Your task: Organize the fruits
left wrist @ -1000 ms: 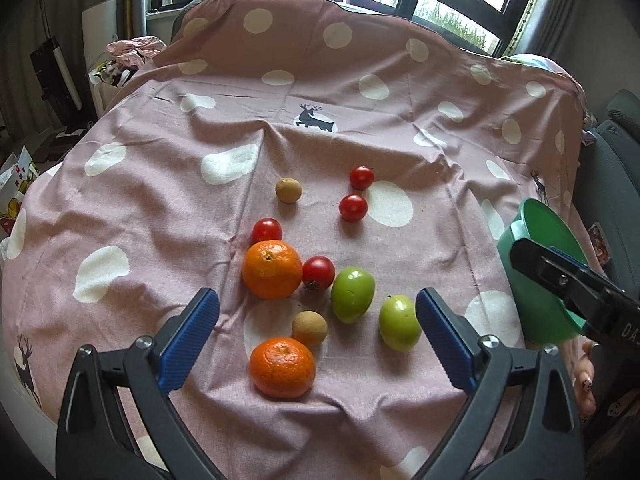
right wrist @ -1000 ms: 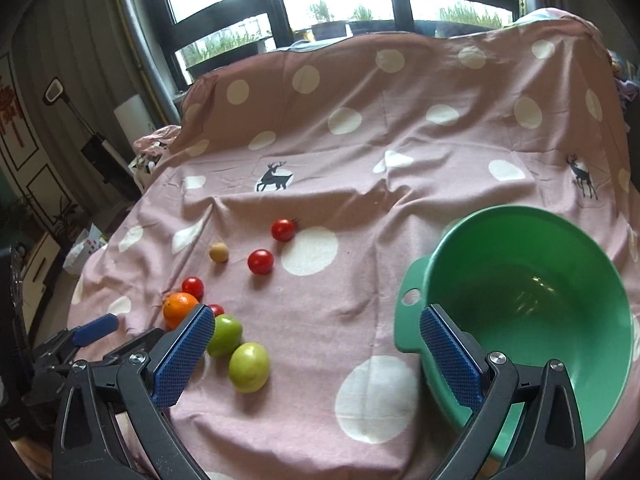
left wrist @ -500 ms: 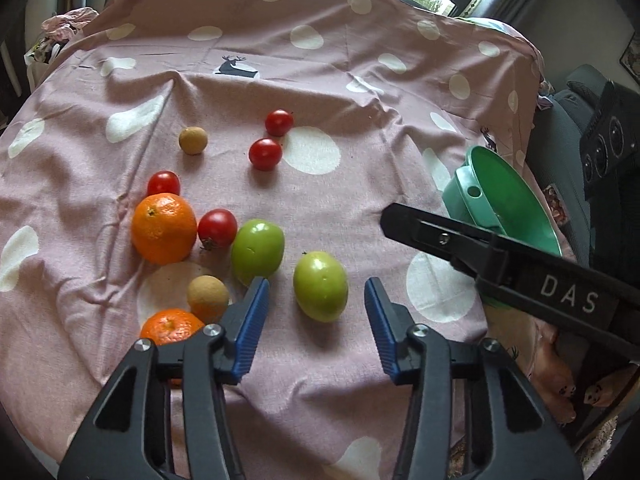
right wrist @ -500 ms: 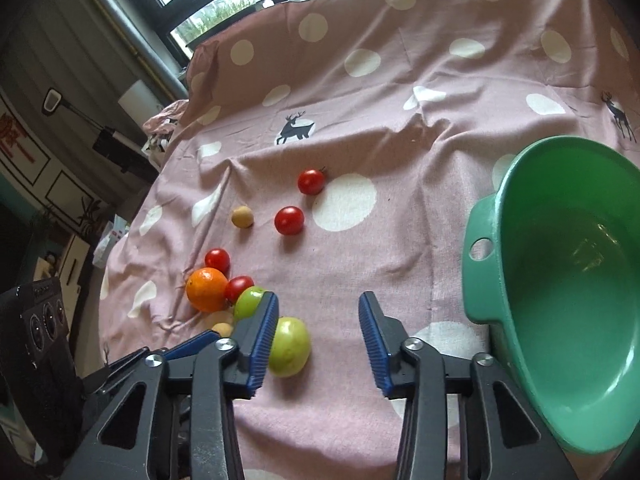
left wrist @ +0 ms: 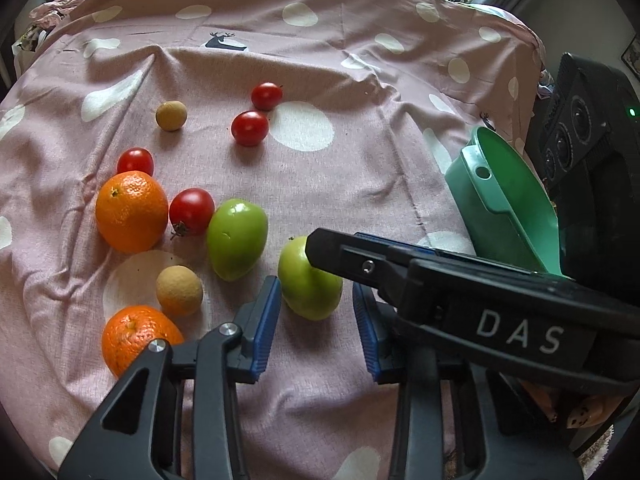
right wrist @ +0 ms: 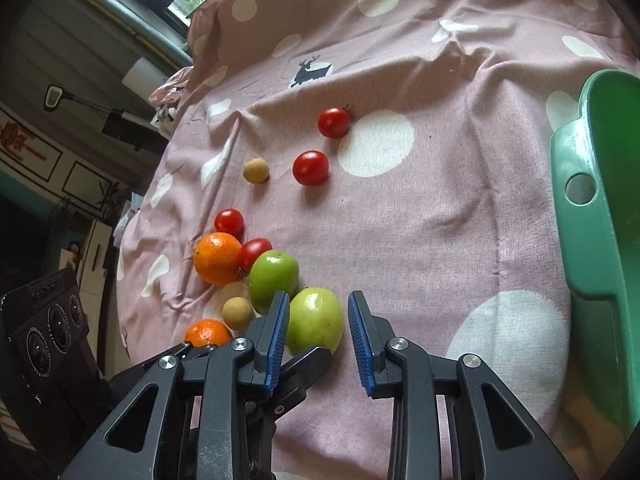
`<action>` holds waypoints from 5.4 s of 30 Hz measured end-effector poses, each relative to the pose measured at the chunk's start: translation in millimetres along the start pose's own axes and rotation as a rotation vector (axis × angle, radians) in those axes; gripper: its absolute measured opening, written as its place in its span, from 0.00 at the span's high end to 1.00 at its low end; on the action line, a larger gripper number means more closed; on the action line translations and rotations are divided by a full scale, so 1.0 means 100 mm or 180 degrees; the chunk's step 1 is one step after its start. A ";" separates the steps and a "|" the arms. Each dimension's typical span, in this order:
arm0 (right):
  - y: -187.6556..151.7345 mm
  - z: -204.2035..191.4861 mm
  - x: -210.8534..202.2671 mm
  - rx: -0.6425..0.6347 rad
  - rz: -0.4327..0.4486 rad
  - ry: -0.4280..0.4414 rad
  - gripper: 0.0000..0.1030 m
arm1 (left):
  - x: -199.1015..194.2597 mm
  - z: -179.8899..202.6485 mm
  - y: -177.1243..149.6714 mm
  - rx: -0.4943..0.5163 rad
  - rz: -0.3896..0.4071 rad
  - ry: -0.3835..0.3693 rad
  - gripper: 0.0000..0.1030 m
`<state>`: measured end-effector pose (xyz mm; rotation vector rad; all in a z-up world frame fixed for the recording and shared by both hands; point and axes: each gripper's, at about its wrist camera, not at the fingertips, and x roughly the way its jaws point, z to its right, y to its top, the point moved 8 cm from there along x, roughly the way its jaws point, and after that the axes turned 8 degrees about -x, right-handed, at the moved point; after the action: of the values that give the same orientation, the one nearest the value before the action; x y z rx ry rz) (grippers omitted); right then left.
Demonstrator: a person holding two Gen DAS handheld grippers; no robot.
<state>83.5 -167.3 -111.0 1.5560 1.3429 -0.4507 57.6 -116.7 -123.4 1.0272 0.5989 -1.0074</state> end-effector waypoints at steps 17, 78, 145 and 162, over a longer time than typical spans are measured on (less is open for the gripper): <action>-0.04 0.01 0.09 0.0092 -0.0099 0.0187 0.69 | 0.05 -0.03 0.00 0.0034 0.0019 0.0076 0.66; 0.20 0.72 -1.66 0.0361 0.1406 -0.0194 0.66 | -0.29 1.92 0.24 0.1296 0.0738 -0.0248 0.67; -0.09 1.64 -1.48 0.1008 0.0818 -0.0917 0.62 | 0.57 2.26 -0.02 0.1239 -0.0176 -0.0677 0.69; -0.06 1.57 -1.52 0.0930 0.0885 -0.1018 0.60 | 0.35 2.11 0.07 0.1095 0.0036 -0.0620 0.69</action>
<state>78.7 -380.9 -62.7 1.7885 0.8282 -0.7096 71.6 -320.1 -58.5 1.2129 0.2630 -1.2108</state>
